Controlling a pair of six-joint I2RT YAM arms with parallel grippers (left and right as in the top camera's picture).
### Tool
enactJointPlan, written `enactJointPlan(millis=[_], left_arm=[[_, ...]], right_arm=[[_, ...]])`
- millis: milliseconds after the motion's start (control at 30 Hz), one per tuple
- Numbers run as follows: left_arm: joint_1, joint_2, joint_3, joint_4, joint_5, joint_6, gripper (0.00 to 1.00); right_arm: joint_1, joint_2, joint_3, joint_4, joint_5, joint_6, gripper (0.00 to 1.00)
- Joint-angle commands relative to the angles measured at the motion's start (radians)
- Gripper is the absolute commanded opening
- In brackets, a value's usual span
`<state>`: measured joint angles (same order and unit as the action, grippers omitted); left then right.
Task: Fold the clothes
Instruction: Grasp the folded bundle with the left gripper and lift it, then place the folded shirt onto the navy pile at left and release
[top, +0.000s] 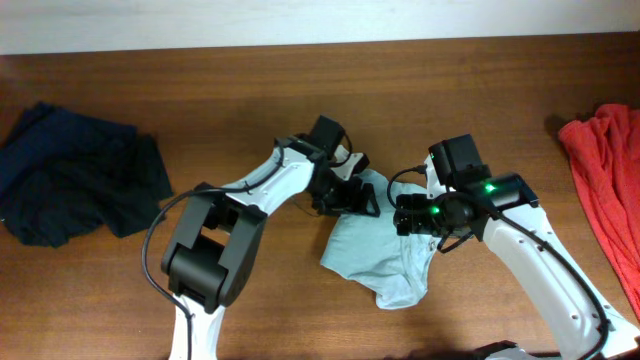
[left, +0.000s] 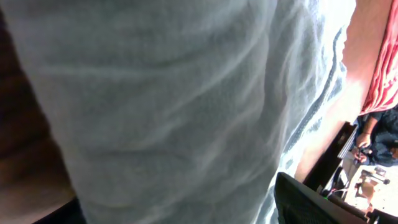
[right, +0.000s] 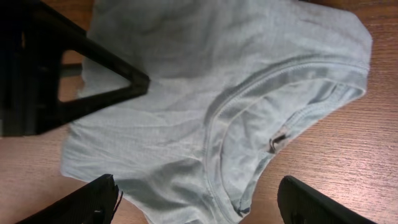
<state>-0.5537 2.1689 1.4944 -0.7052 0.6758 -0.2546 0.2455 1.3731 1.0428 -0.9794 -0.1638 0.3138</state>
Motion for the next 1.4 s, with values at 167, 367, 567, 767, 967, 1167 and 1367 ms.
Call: enactJointPlan(millis=[167, 367, 567, 767, 967, 1167, 1367], left_arm=[[-0.098, 0.06, -0.005, 0.002, -0.036, -0.044, 0.08], [-0.031, 0.035, -0.002, -0.013, 0.057, 0.012, 0.0], [0.229, -0.083, 0.087, -0.097, 0.042, 0.129, 0.0], [0.483, -0.089, 0.215, -0.145, -0.001, 0.238, 0.0], [0.791, -0.089, 0.323, -0.153, -0.018, 0.293, 0.0], [1.033, -0.089, 0.345, -0.189, -0.004, 0.339, 0.0], [1.261, -0.089, 0.438, -0.294, 0.02, 0.405, 0.0]], right_arm=[[-0.005, -0.014, 0.012, 0.0, -0.008, -0.003, 0.87], [-0.005, -0.014, 0.012, -0.001, -0.001, -0.003, 0.87], [-0.005, -0.014, 0.012, -0.002, -0.001, -0.003, 0.87], [-0.005, -0.014, 0.012, -0.012, -0.002, -0.003, 0.87], [-0.005, -0.014, 0.012, -0.035, -0.002, -0.003, 0.87], [-0.005, -0.014, 0.012, -0.046, -0.002, -0.002, 0.88], [-0.005, -0.014, 0.012, -0.028, -0.002, 0.017, 0.89]])
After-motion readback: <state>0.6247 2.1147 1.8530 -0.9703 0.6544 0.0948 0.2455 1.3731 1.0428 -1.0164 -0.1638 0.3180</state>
